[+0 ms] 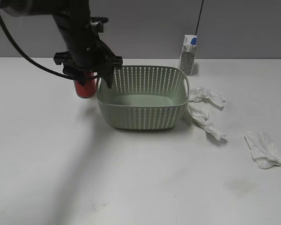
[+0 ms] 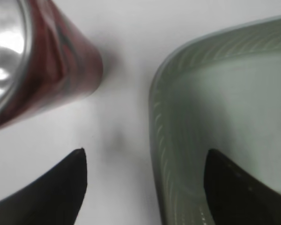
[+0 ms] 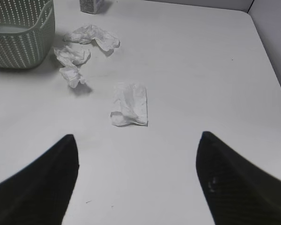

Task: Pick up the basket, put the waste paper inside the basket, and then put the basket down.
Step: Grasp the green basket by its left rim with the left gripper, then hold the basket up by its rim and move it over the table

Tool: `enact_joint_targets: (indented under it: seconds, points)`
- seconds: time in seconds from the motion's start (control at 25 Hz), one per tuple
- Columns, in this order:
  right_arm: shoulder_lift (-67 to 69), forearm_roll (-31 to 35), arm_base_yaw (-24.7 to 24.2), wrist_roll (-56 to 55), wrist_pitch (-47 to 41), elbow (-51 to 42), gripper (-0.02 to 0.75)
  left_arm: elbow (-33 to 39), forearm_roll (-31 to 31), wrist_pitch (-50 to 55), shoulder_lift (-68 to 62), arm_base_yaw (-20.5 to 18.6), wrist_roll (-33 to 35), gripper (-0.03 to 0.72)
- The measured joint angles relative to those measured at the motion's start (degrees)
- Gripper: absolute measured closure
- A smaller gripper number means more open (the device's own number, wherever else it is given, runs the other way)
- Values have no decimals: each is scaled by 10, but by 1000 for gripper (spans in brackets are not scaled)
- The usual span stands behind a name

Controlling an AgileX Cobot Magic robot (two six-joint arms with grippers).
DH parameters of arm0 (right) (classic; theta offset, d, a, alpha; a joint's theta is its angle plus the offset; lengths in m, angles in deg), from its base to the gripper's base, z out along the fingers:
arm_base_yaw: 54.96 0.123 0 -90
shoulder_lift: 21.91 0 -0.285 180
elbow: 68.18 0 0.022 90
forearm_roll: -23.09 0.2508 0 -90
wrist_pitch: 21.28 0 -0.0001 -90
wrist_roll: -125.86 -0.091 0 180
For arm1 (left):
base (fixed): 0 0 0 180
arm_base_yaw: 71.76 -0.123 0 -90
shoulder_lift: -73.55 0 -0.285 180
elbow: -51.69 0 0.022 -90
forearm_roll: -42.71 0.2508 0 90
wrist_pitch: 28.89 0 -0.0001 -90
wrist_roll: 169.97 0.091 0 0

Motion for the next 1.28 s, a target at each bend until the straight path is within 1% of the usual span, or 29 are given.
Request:
enact_joint_targets:
  seconds: [0.12,0.2,0.32,0.4,0.48,0.6,0.64,0.68,0.8,0.92,1.04,1.2,1.28]
  points:
    - [0,-1,0,-1,0,0,147,-1,5,4,-19,0,-13,109]
    - [0,-1,0,-1,0,0,148,-1,7,2,-28,0,-18,135]
    - [0,-1,0,-1,0,0,148,-2,-1,-2,-34,0,-30,214]
    - [0,-1,0,-1,0,0,148,-2,-16,-5,-39,0,-33,300]
    - [0,-1,0,-1,0,0,148,-2,-29,-8,-45,0,-35,409]
    - [0,-1,0,-2,0,0,148,-2,-35,-12,-47,0,-35,604]
    - [0,-1,0,-2,0,0,148,-2,-36,-12,-46,0,-35,655]
    - [0,-1,0,-2,0,0,146,-2,-36,-12,-46,0,-36,682]
    - [0,-1,0,-2,0,0,146,-2,-36,4,-39,0,-36,688]
    - [0,-2,0,-2,0,0,146,-2,-12,46,-18,0,-41,688]
    - [0,-2,0,-2,0,0,146,-2,44,78,22,9,-49,688]
    - [0,-2,0,-2,0,0,148,-2,130,99,82,35,-55,688]
    - [0,-2,0,-2,0,0,148,-2,149,108,103,45,-58,688]
